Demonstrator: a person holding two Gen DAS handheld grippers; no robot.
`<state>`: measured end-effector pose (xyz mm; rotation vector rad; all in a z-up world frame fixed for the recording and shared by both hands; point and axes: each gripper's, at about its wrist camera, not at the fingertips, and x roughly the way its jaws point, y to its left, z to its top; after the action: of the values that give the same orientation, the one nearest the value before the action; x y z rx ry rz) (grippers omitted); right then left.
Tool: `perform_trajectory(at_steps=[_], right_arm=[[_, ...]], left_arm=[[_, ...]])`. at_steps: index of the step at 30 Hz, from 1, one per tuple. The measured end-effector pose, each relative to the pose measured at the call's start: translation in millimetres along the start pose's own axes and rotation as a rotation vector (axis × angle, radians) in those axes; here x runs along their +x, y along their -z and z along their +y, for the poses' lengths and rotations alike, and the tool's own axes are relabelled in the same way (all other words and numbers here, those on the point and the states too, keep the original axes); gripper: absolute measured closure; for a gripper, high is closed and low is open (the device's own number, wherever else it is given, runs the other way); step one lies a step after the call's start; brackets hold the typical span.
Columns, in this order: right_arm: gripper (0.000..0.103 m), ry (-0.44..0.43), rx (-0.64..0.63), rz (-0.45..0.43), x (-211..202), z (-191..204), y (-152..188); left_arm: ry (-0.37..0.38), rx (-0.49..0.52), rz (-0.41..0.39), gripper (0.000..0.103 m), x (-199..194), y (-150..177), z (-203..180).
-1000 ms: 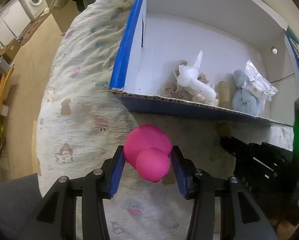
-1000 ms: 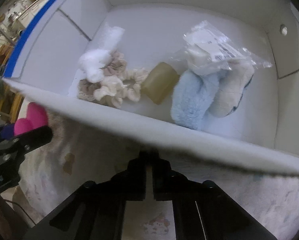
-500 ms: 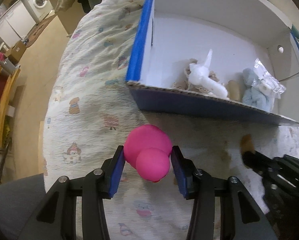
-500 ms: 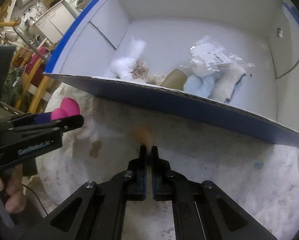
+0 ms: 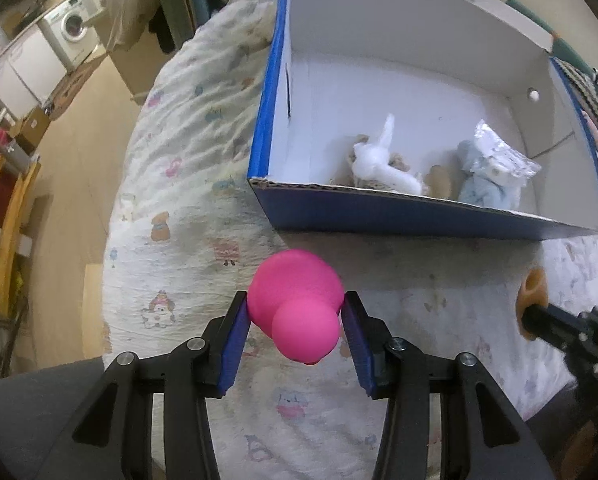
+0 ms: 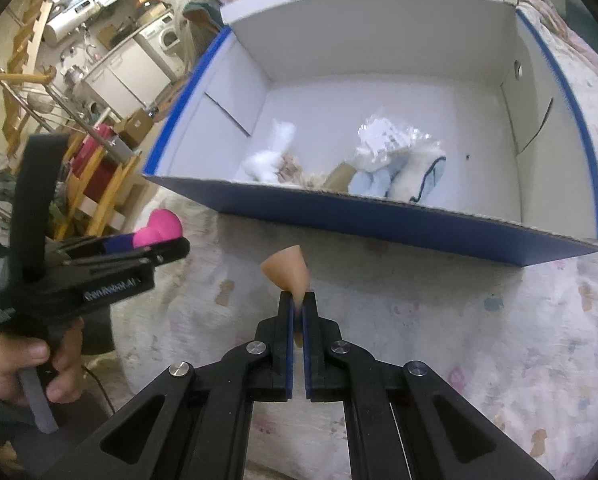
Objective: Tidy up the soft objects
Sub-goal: 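Carry the pink duck and orange cone sponge over the box with both tools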
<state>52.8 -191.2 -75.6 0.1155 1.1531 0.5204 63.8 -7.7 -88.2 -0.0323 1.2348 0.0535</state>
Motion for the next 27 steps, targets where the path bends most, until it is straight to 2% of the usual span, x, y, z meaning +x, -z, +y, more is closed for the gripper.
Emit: perform_trajectory(at_steps=[8, 12, 14, 20, 27], right_arm=[[0.098, -0.027, 0.027, -0.068, -24, 4, -9], [0.098, -0.056, 0.053, -0.119, -34, 7, -17], [0.098, -0.08, 0.069, -0.147, -40, 6, -22], [0.098, -0.097, 0.074, -0.205, -49, 8, -38], [0.098, -0.112, 0.109, -0.25, -60, -1, -61]], left_arm=[[-0.015, 0.001, -0.039, 0.06, -20, 13, 0], [-0.03, 0.003, -0.092, 0.06, -32, 12, 2], [-0.053, -0.007, -0.136, 0.06, -44, 7, 2], [-0.015, -0.016, -0.212, 0.06, -73, -15, -4], [0.012, 0.012, -0.221, 0.06, -75, -48, -18]])
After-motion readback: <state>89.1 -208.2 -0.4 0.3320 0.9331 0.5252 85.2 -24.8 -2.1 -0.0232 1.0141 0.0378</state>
